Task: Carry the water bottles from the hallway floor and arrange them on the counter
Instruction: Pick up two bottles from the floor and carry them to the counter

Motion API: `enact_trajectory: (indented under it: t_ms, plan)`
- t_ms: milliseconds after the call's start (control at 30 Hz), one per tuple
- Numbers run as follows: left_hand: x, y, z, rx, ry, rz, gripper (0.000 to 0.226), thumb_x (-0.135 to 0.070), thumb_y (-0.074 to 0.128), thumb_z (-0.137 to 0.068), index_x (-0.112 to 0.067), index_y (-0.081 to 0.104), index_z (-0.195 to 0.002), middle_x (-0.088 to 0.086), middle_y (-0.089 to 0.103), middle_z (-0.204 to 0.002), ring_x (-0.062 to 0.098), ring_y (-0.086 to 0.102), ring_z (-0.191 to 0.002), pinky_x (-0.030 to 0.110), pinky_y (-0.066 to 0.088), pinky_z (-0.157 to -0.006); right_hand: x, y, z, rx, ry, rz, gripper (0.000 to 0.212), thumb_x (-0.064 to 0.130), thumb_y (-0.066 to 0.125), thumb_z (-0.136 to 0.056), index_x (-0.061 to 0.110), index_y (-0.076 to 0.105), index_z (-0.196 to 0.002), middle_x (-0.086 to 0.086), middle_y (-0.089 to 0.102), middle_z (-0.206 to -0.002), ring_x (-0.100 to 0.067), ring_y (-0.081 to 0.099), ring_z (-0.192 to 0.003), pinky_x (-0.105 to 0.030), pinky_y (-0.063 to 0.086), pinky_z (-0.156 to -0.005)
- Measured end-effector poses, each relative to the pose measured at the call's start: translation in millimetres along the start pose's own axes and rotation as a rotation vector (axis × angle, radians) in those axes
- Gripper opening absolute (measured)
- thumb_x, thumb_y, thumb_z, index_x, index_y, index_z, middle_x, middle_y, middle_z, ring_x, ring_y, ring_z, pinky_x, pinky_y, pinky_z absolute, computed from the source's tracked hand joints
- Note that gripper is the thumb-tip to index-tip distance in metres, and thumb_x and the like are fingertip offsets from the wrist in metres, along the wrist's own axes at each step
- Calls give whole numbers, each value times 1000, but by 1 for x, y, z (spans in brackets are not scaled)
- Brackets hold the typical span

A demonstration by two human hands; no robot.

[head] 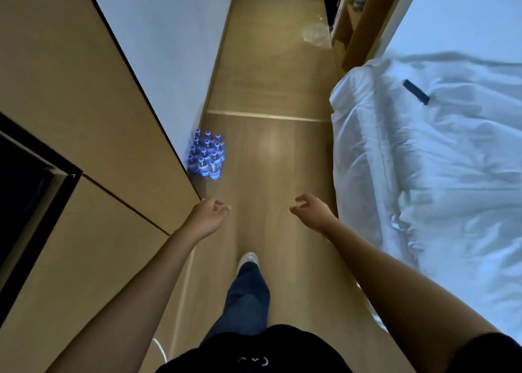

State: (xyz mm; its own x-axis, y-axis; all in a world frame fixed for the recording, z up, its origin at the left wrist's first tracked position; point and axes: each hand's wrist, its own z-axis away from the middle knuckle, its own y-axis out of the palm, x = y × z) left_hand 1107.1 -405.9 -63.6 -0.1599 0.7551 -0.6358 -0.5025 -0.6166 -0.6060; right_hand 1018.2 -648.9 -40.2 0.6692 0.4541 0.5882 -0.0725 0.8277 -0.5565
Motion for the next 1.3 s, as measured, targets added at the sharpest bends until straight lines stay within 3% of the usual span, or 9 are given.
enact_trajectory:
  t_ms: [67, 333, 467, 667, 767, 867, 1000, 1133, 1300]
  plan:
    - [-17, -13, -39, -4, -19, 20, 34, -36, 57, -94, -12, 58, -118, 6, 59, -117, 15, 54, -96, 24, 38, -78, 23, -15, -36, -6, 4, 7, 47, 31, 58, -98, 13, 48, -139, -13, 57, -134, -19, 57, -97, -29, 47, -82]
    - [-81, -69, -158, -50, -55, 69, 33, -29, 56, -95, -8, 58, -120, 6, 61, -111, 21, 59, -99, 29, 47, -81, 110, -60, -152, 13, 11, 11, 48, 30, 56, -98, 13, 46, -141, -13, 55, -137, -29, 56, -120, -36, 47, -97]
    - [-108, -87, -210, -78, -86, 50, 28, -28, 56, -94, -12, 59, -116, 3, 59, -108, 15, 54, -87, 22, 42, -64, 135, -84, -204, 44, 2, 37, 47, 28, 57, -98, 12, 46, -141, -14, 55, -135, -30, 55, -120, -40, 47, -102]
    - [-151, -92, -287, -85, -145, 76, 35, -28, 54, -95, -9, 56, -124, 6, 60, -118, 22, 56, -111, 29, 40, -93, 168, -128, -301, 103, -52, 85, 47, 30, 57, -98, 13, 46, -141, -13, 56, -135, -28, 56, -118, -39, 47, -102]
    - [-180, -88, -332, -119, -171, 120, 17, -27, 51, -94, -13, 61, -95, 5, 63, -94, 19, 57, -90, 28, 43, -80, 193, -160, -365, 134, -101, 126, 45, 30, 57, -98, 14, 47, -139, -13, 56, -134, -27, 57, -116, -39, 47, -101]
    - [-216, -83, -372, -156, -208, 161, 26, -20, 48, -96, -16, 48, -70, 5, 54, -75, 19, 51, -79, 26, 37, -64, 220, -194, -425, 166, -152, 175, 44, 30, 57, -97, 13, 49, -137, -12, 57, -130, -23, 55, -108, -34, 45, -94]
    - [-258, -81, -419, -169, -277, 210, 21, -14, 48, -97, -9, 56, -79, 9, 58, -87, 21, 54, -89, 27, 39, -75, 254, -232, -491, 230, -215, 259, 42, 32, 57, -97, 14, 51, -134, -11, 58, -126, -21, 55, -104, -31, 43, -92]
    - [-287, -85, -460, -261, -348, 218, 28, -17, 45, -100, 1, 63, -111, 17, 63, -118, 32, 56, -115, 37, 41, -99, 286, -257, -551, 265, -269, 296, 40, 33, 58, -96, 15, 53, -131, -10, 58, -124, -23, 56, -108, -32, 45, -94]
    - [-280, -88, -498, -352, -485, 337, 35, -19, 56, -96, -2, 55, -126, 18, 61, -124, 33, 58, -115, 32, 42, -89, 317, -258, -601, 339, -312, 346, 40, 34, 60, -95, 15, 54, -131, -8, 58, -123, -23, 56, -107, -29, 43, -87]
